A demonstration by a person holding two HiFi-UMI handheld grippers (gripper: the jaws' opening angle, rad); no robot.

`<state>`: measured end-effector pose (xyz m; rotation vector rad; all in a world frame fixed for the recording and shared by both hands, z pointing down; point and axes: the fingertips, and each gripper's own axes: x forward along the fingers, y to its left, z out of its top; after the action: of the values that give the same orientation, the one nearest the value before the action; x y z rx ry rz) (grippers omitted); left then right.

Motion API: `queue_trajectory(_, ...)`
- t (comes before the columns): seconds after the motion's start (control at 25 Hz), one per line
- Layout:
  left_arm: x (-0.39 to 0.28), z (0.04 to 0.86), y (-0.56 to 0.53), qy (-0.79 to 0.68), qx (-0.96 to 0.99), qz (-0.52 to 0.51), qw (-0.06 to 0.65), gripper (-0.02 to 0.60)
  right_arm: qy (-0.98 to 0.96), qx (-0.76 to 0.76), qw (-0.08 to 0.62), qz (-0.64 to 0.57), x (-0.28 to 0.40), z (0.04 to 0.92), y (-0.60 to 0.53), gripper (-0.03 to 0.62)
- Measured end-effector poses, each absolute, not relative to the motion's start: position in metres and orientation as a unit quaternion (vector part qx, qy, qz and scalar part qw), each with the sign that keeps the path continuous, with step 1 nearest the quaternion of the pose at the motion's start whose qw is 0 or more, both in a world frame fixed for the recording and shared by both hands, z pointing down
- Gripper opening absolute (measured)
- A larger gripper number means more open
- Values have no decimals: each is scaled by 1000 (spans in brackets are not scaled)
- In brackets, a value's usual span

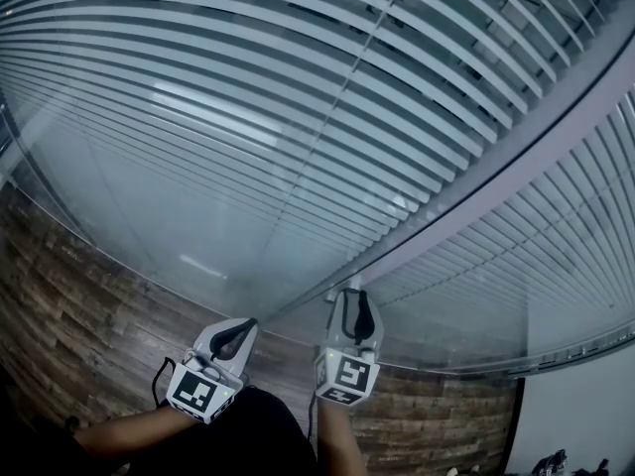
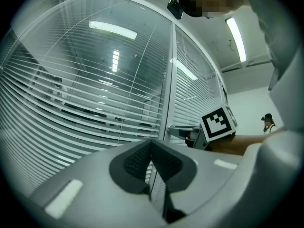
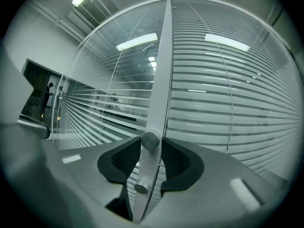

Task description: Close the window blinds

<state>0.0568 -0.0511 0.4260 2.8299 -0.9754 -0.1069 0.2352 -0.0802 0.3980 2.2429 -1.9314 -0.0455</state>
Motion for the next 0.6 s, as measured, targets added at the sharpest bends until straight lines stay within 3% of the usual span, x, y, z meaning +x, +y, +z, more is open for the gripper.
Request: queue_trajectory(0.6, 52, 430, -58, -340, 936, -35, 82, 0, -642, 762, 82, -12, 235, 395, -85, 133)
